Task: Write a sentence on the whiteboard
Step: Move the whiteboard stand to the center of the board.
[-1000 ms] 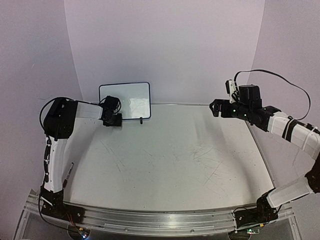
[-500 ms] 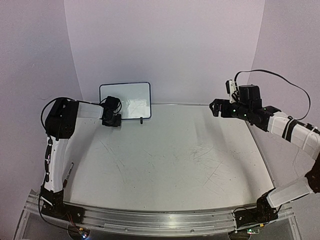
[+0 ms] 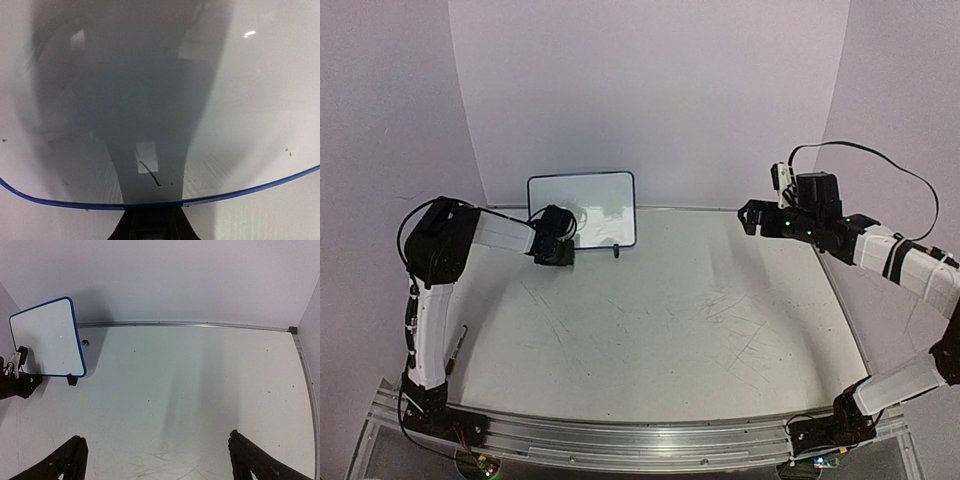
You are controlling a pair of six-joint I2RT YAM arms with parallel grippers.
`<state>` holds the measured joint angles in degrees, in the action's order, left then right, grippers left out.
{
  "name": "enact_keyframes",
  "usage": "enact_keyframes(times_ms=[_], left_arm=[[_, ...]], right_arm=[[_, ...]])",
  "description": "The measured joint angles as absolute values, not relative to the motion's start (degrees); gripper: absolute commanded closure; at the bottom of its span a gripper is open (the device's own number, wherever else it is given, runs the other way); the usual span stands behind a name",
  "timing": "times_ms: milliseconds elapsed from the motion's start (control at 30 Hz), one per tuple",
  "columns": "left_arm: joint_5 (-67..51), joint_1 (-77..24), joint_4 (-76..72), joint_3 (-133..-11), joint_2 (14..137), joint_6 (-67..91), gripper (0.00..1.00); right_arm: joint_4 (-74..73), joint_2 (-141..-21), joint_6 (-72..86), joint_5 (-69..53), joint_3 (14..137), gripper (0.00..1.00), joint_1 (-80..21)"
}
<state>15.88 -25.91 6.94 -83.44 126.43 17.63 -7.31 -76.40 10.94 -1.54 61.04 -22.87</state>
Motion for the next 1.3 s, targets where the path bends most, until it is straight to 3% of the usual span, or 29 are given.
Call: enact_keyframes(times_ms=[567, 900, 1033, 1067, 1100, 1200, 1267, 1300], left_arm=[[23.57, -47.55, 4.45, -70.83, 119.22, 36.77, 1.00], [27.70, -53.06, 6.17, -69.52, 118.41, 46.11, 1.00], [28.45, -54.26, 7.22, -69.34, 118.13, 48.12, 0.74], [28.32, -54.35, 7.25, -69.04, 117.89, 48.42, 0.71], [28.18, -54.37, 7.22, -68.77, 117.67, 48.42, 0.60], [27.51, -54.46, 7.44, -66.85, 115.18, 49.06, 0.53], [27.09, -54.46, 8.08, -64.34, 111.42, 48.36, 0.42], [27.09, -54.46, 8.54, -63.70, 109.86, 47.94, 0.28]], right_arm=[[-7.25, -73.65, 13.10, -3.57, 57.91, 0.02, -22.87], [-7.07, -72.29, 13.63, -4.25, 55.70, 0.02, -22.87], [-6.92, -72.20, 13.80, -4.51, 55.29, 0.02, -22.87], [-6.90, -72.20, 13.80, -4.58, 55.22, 0.02, -22.87], [-6.90, -72.20, 13.80, -4.58, 55.20, 0.02, -22.90], [-6.87, -72.20, 13.80, -4.62, 55.16, 0.02, -22.90], [-6.81, -72.20, 13.80, -4.64, 55.16, 0.02, -22.92], [-6.76, -72.20, 13.78, -4.64, 55.16, 0.02, -22.92]])
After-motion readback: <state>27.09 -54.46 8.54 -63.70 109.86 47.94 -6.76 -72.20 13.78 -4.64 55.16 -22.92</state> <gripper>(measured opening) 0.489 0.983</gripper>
